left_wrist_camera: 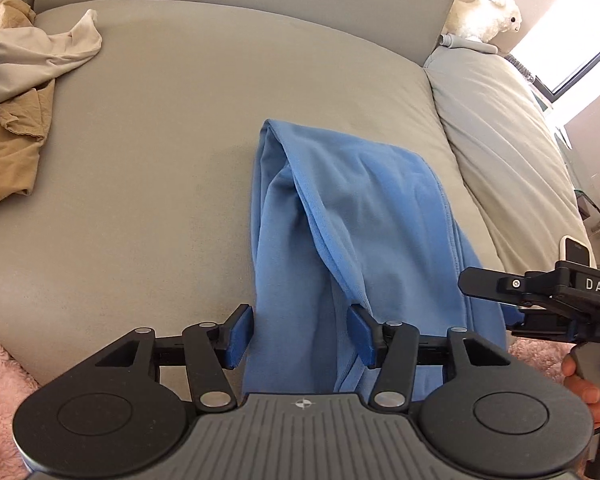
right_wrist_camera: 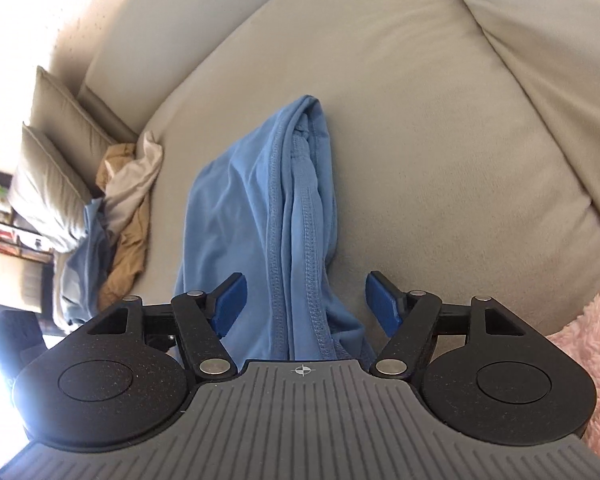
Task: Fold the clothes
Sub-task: 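Grasp the folded bundle with both grippers and lift it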
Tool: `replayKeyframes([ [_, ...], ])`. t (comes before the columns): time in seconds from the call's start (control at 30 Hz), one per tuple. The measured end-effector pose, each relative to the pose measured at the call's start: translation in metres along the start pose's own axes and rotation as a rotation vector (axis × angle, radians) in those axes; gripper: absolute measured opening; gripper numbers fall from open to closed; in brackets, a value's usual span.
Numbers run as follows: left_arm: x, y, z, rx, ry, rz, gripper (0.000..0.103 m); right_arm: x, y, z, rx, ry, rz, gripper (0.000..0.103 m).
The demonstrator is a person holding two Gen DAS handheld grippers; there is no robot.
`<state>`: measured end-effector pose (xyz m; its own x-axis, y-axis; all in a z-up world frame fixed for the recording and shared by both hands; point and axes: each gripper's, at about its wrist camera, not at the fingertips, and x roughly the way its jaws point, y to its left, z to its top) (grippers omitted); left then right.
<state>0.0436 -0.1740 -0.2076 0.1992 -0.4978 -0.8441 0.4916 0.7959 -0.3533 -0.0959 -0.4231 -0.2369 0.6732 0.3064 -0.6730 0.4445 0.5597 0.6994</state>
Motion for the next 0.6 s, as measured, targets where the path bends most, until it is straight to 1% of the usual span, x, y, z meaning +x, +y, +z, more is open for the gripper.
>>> replayKeyframes([
  [0.1,-0.011,0.016,0.001,-0.121,-0.025,-0.059,0.051,0.0,-0.002,0.0,0.047,0.001,0.052,0.071],
  [0.17,-0.015,0.021,0.001,-0.15,-0.038,-0.063,0.051,0.002,-0.001,-0.001,0.045,0.011,0.06,0.071],
  [0.2,-0.016,0.02,0.002,-0.144,-0.041,-0.063,0.052,0.003,-0.001,-0.001,0.045,0.015,0.063,0.071],
  [0.3,-0.013,0.008,0.003,-0.089,-0.038,-0.054,0.061,0.006,-0.001,0.0,0.062,0.013,0.073,0.072],
  [0.37,-0.008,-0.002,0.003,-0.057,-0.035,-0.043,0.061,0.006,-0.002,0.001,0.071,0.014,0.074,0.072],
  [0.43,-0.007,-0.004,0.004,-0.074,-0.051,-0.049,0.063,0.006,-0.001,0.001,0.059,0.017,0.068,0.072],
  [0.47,-0.005,-0.002,0.005,-0.085,-0.046,-0.058,0.063,0.005,0.0,0.001,0.054,0.017,0.066,0.072],
  [0.6,0.016,0.005,0.004,-0.059,0.02,-0.034,0.062,0.007,-0.002,0.001,0.059,0.015,0.066,0.071],
])
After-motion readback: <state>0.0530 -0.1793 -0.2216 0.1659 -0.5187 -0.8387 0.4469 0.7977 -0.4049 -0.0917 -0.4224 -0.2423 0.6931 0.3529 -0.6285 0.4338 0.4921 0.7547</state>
